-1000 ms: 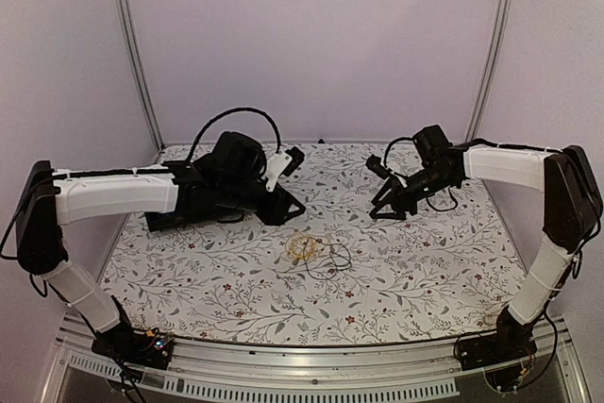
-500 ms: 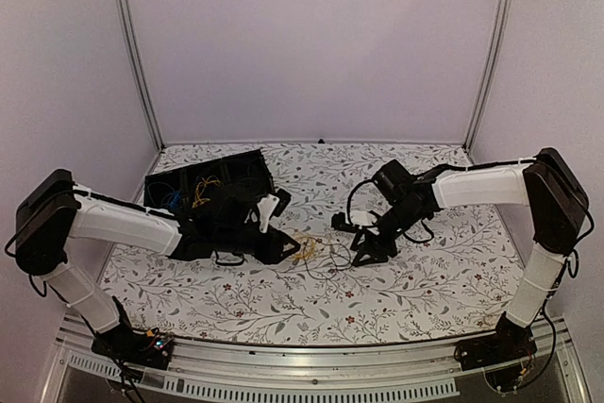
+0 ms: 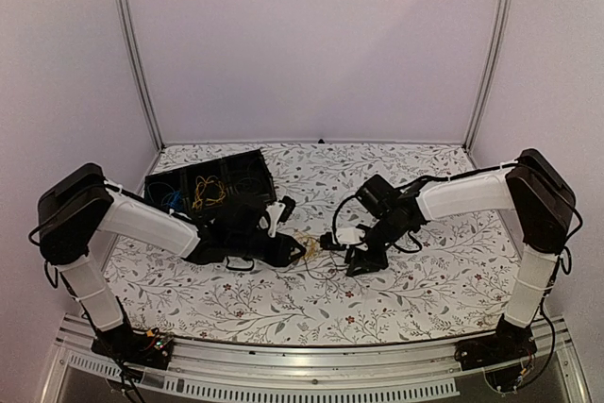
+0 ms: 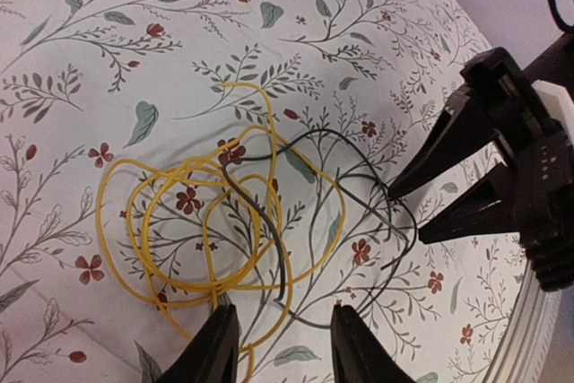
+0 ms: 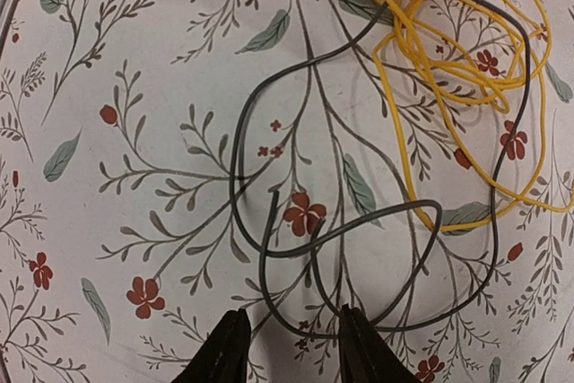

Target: Untangle the cables

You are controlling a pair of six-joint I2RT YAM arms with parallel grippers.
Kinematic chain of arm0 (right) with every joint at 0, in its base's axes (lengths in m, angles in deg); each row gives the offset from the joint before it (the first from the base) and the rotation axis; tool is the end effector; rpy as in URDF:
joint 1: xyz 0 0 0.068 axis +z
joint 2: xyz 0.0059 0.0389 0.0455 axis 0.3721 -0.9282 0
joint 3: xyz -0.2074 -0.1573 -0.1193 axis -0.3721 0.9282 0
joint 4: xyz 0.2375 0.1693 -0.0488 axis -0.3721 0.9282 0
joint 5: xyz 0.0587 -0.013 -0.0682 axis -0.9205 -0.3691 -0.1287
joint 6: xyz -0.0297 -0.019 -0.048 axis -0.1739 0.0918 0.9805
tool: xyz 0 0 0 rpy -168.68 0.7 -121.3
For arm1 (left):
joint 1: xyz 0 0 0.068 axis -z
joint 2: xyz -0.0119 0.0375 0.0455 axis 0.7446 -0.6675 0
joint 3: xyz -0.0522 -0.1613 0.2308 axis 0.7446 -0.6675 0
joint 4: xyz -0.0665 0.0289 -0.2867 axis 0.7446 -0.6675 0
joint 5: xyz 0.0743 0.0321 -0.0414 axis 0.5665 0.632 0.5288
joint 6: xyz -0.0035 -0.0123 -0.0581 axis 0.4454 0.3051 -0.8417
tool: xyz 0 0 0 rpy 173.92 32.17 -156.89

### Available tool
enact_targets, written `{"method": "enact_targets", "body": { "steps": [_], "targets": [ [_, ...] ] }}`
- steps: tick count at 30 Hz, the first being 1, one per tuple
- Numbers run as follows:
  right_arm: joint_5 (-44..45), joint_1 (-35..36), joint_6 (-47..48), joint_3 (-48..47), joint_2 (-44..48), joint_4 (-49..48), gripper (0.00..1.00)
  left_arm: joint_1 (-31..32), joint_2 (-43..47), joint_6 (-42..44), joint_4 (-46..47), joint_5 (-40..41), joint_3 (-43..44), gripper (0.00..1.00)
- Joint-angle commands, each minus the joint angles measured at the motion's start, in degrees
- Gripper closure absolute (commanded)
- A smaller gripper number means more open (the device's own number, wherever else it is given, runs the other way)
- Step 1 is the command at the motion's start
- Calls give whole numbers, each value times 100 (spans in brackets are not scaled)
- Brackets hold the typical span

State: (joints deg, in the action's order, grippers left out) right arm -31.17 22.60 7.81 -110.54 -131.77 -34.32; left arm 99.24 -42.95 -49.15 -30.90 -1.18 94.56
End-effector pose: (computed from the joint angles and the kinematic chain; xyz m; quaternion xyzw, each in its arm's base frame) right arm 0.2630 0.2812 0.1249 -0.7047 0.6603 0.1913 0.1756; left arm 0.2256 -0.2901 0.1210 0.2114 0.8691 -0.3329 0.2985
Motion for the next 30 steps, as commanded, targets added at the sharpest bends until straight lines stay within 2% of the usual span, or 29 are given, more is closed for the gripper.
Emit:
{"method": "enact_targets", "body": {
  "steps": [1,4,7,8,17,24,30],
  "targets": [
    [146,107,64,-52,-100,-108,66,32,-190,-123,274,29,134,66],
    [175,127,17,-150,-156,-72,79,38,-294,-126,302,64,158,66],
    [-56,129,-44,-350,-64,199,98,32,-428,-111,303,162,203,66],
    [-148,128,-55,-404,6,294,100,25,-478,-98,296,230,218,67],
    [-618,130,86,-1070,1333,1494,100,-54,-878,-74,285,247,430,72],
    [-1015,131,180,-1939,1696,2566,100,-79,-1057,-126,355,244,430,77],
    [-1171,119,111,-2615,2032,2781,100,-140,-1078,-119,368,255,317,84]
  ]
}}
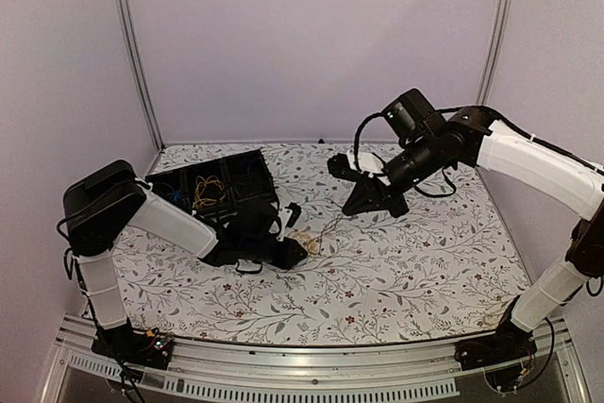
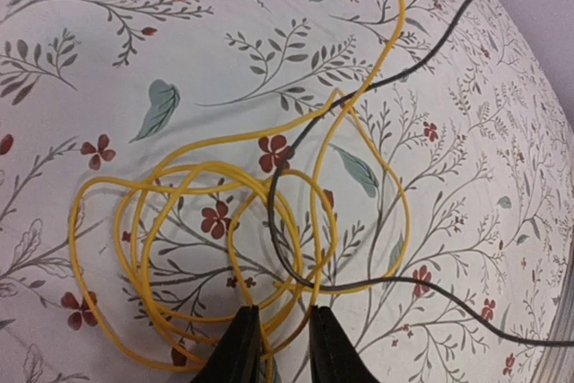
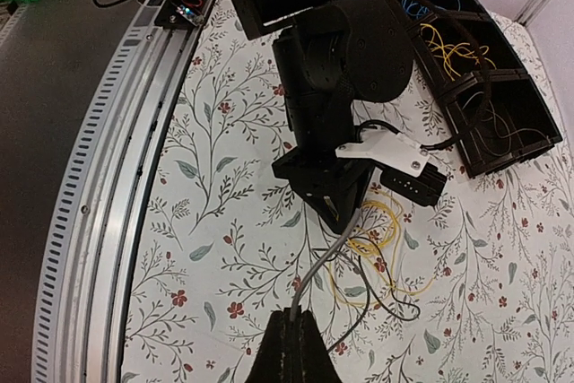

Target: Untangle the cables

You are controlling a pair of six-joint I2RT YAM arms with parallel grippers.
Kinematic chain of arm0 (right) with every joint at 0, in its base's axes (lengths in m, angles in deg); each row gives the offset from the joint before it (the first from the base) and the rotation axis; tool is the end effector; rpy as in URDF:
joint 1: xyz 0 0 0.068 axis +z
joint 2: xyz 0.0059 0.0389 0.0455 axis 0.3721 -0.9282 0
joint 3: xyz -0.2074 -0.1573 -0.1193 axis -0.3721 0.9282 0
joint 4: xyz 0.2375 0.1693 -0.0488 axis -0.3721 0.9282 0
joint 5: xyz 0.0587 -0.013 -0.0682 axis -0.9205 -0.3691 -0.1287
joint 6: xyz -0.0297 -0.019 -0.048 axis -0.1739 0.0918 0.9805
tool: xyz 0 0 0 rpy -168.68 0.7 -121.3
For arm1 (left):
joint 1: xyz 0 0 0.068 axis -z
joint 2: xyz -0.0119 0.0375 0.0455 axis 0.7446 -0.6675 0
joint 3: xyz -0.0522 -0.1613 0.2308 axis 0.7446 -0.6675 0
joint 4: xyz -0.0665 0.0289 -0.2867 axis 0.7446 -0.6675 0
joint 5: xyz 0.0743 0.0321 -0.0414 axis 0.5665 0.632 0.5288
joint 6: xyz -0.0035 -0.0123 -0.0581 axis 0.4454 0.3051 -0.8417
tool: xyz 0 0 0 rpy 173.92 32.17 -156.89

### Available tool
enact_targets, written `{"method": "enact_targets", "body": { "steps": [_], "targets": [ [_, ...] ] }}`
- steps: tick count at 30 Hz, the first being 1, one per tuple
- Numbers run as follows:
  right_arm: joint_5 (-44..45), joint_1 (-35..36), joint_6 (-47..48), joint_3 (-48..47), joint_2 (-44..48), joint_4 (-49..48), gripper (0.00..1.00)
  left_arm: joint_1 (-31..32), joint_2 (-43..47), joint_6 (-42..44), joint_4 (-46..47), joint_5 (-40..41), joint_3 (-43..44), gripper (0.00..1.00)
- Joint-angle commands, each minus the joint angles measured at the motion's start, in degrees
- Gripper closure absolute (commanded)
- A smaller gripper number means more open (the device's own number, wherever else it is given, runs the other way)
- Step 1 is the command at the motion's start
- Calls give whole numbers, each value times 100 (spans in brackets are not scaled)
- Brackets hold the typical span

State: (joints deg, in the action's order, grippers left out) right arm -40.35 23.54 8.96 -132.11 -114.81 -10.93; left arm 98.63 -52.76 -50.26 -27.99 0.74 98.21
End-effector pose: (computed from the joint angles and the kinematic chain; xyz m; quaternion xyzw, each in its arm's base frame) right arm 0.2414 0.2772 0.3387 -0.7153 0.5780 0.2579 0.2963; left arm 0.2424 -0.3021 0.0827 0.1921 0.8868 -0.3072 0.2869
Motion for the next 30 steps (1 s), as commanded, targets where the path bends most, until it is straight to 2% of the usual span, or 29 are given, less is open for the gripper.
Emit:
{"method": "enact_targets", "body": {
  "steps": [1,7,11,20,25,30],
  "targets": [
    [-259,11,-15,-637,390,479,100,-88,-100,-8,82,70,-75,86],
    [-389,-292,-198,-1717,785,319,100,-212,-242,-60,185,55,-193,87],
    [-67,-441,-350,-2158,1064,180,100,-327,-398,-143,392,-119,-287,87],
    [202,-633,-659,-3455,1145,166,100,-382,-520,-158,405,-226,-210,80],
    [272,-632,-716,-2988,1089,-6,100,-339,34,48,610,-353,-348,71],
    [303,-641,-753,-1938,1115,-340,100,-188,947,836,1109,-697,-647,65]
  ]
}}
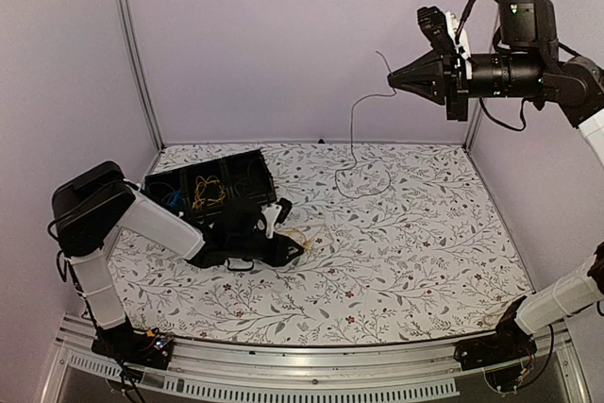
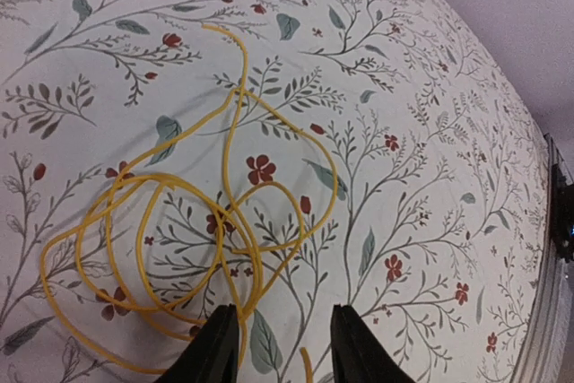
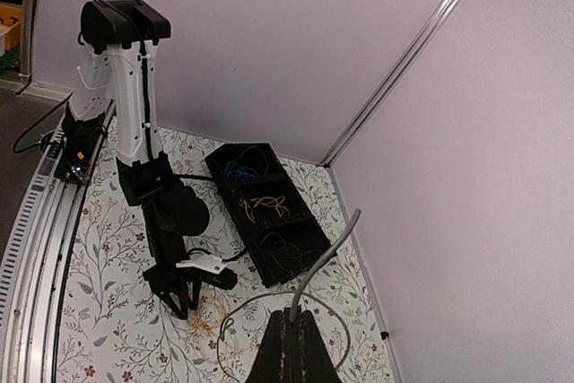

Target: Untangle the cables

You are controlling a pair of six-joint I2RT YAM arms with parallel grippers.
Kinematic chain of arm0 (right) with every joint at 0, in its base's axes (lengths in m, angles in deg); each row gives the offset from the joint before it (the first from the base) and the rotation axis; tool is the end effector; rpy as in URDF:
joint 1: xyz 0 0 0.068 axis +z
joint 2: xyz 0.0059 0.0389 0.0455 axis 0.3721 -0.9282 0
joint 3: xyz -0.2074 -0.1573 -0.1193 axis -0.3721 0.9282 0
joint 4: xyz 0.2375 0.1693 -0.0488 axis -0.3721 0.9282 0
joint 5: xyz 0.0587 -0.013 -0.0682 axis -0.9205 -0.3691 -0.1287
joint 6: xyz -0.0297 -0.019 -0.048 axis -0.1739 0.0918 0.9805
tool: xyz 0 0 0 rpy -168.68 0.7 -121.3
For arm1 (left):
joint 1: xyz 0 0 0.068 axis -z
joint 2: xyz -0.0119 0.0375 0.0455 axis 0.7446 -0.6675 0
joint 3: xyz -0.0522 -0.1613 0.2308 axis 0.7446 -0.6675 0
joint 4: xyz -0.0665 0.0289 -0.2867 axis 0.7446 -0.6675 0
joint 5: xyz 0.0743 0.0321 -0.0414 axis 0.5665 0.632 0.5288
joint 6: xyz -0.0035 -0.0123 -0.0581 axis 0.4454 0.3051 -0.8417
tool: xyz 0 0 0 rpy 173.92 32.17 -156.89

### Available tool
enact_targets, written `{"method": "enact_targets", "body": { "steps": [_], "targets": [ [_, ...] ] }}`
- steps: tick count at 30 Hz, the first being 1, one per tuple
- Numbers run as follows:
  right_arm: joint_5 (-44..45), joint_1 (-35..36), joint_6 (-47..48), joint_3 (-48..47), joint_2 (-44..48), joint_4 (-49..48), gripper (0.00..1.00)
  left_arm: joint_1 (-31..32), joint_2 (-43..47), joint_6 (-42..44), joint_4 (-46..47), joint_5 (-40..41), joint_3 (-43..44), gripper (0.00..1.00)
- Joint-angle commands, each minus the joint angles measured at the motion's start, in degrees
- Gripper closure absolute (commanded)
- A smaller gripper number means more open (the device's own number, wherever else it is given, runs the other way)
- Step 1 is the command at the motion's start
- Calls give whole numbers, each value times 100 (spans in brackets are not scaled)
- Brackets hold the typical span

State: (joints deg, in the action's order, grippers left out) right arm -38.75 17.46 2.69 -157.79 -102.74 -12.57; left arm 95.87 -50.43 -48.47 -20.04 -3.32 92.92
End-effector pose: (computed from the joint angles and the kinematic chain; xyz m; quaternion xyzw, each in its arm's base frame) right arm 0.1946 0.1875 0.5601 -0.6108 0.4886 0.2025 0.5892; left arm 0.2434 -0.2800 0.0851 0.1989 0.8641 -0.3427 0.3104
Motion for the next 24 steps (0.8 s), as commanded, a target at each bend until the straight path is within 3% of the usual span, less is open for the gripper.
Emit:
{"method": "enact_targets", "body": {
  "steps": [1,10,14,18,24],
  "targets": [
    [139,-37,-134,811,-86,-230,100,119,867,796,245,-298,-109,64],
    [-192,-37,-227,1650,-211,-425,100,388,2356,1840,-273,750,-126,58],
    [-489,-37,-271,1711,-380,-393,100,460,2750,2272,-336,699,100,57],
    [-727,-38,-365,1682,-533,-423,100,620,2909,2832,-274,375,421,57],
    [-934,-41,-578,1573,-604,-504,100,771,2598,3415,-495,604,1099,57]
  ]
}}
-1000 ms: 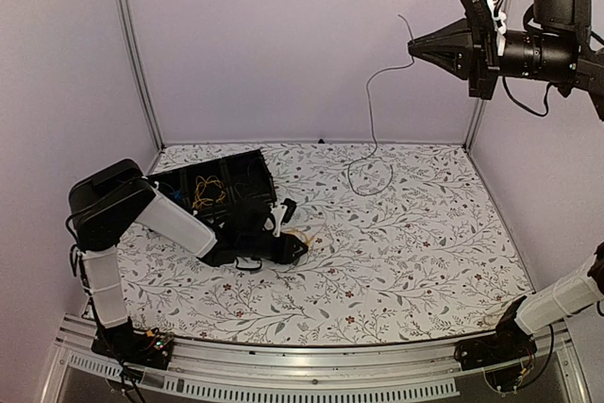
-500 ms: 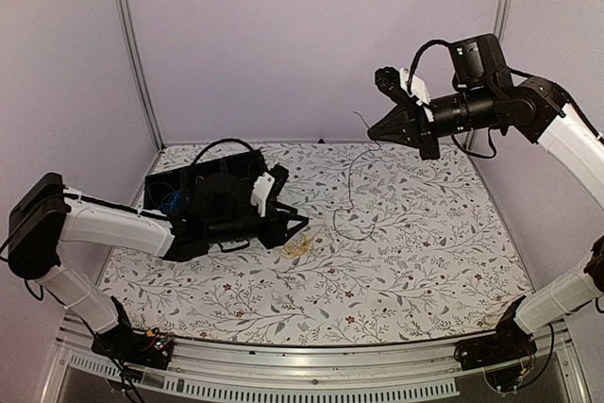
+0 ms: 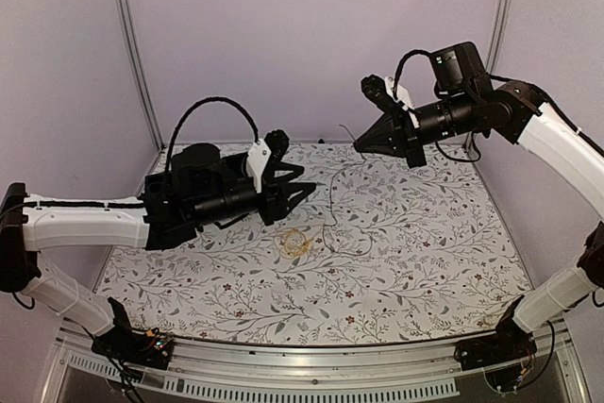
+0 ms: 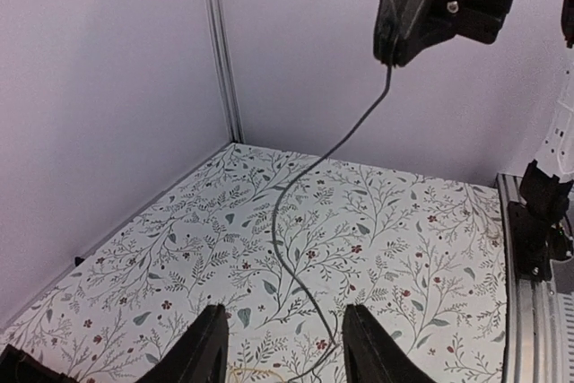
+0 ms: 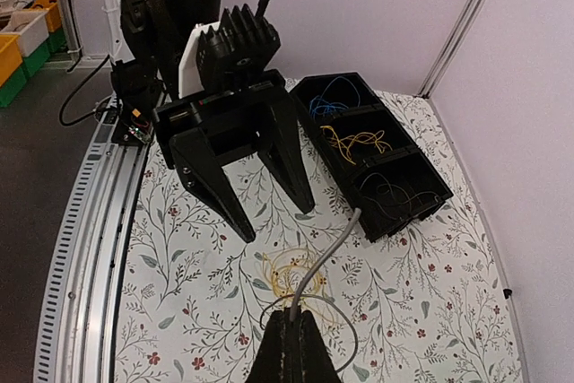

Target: Untangle the cables

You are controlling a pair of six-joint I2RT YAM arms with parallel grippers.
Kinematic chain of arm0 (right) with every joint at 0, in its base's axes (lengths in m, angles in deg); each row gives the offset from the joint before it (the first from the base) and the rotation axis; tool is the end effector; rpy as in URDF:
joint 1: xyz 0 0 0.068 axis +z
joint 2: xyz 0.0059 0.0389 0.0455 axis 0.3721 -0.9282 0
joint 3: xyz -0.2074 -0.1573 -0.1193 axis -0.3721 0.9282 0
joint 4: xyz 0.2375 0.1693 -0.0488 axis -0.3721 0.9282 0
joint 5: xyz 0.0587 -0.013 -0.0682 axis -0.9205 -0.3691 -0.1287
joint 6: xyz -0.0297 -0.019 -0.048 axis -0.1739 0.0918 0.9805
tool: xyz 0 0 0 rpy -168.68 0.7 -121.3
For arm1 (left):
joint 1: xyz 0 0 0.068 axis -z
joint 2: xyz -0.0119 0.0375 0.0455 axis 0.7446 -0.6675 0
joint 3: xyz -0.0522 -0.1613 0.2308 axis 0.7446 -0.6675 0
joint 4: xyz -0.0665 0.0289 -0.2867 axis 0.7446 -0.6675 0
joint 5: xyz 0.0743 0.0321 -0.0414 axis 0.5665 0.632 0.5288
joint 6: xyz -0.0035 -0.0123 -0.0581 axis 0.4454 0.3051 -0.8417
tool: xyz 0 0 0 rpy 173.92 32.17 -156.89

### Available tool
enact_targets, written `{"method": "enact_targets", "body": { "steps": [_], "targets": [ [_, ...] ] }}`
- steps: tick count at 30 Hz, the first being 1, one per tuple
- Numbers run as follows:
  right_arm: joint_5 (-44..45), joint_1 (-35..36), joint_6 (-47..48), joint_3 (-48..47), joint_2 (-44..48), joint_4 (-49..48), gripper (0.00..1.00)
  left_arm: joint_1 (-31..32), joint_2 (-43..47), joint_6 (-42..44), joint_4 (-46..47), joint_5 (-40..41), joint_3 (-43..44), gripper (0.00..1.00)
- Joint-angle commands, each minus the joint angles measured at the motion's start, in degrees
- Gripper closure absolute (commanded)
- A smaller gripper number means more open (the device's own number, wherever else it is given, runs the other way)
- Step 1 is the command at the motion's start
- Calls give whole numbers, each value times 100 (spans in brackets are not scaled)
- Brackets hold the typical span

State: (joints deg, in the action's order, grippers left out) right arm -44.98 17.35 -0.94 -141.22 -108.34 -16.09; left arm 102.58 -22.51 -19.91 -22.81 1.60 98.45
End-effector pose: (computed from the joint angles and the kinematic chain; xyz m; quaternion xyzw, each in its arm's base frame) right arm 0.2481 0.2355 0.4417 -0.6297 0.5714 0.2859 0.4419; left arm 0.2026 -0.2912 0.2841 0.3738 0.6349 -0.3354 0.5871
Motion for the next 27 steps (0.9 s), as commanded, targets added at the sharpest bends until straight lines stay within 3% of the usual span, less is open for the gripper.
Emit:
{"method": "enact_targets", "body": {
  "steps": [1,5,12,20,27],
  "targets": [
    [-330,-27,-227,-106,-58,-135,100,97,-319,555,-382,131,723,56],
    [-359,-26,-206,-129,-106,-77,100,87,-789,363,-846,-227,1299,56],
    [-327,-27,-160,-110,-60,-68,100,66,-1295,-80,-1027,-151,1721,58],
    [-325,-27,-129,-31,-44,-85,100,24,-1513,-92,-1014,-416,1923,70],
    [-279,-26,-111,54,19,-154,100,-92,-1681,-173,-1158,-658,2152,93]
  ]
}}
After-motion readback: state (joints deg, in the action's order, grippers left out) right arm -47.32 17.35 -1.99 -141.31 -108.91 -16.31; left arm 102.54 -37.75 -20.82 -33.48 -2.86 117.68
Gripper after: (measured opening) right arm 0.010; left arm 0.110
